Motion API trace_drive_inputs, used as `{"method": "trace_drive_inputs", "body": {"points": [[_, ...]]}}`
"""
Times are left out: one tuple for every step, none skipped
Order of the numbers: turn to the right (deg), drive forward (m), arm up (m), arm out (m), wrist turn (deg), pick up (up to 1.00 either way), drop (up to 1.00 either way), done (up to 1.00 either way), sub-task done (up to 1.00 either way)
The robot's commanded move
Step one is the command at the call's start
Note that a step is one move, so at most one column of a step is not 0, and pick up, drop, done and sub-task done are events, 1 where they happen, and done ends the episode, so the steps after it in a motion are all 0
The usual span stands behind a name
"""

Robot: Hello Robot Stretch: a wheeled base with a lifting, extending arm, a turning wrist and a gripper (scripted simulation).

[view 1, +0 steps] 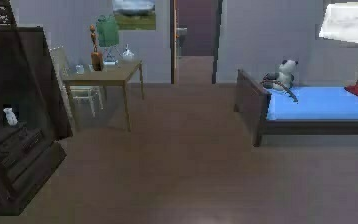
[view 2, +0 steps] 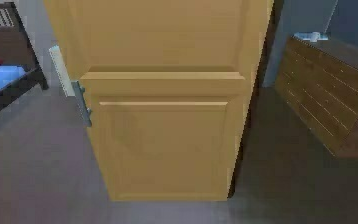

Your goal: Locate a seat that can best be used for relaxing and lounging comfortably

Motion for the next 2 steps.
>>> {"method": "trace_drive_inputs", "body": {"points": [[-21.0,0.0,0.0,0.0,0.0,0.0,0.0,0.0,0.0],[0.0,1.0,0.0,0.0,0.0,0.0,0.0,0.0,0.0]]}}
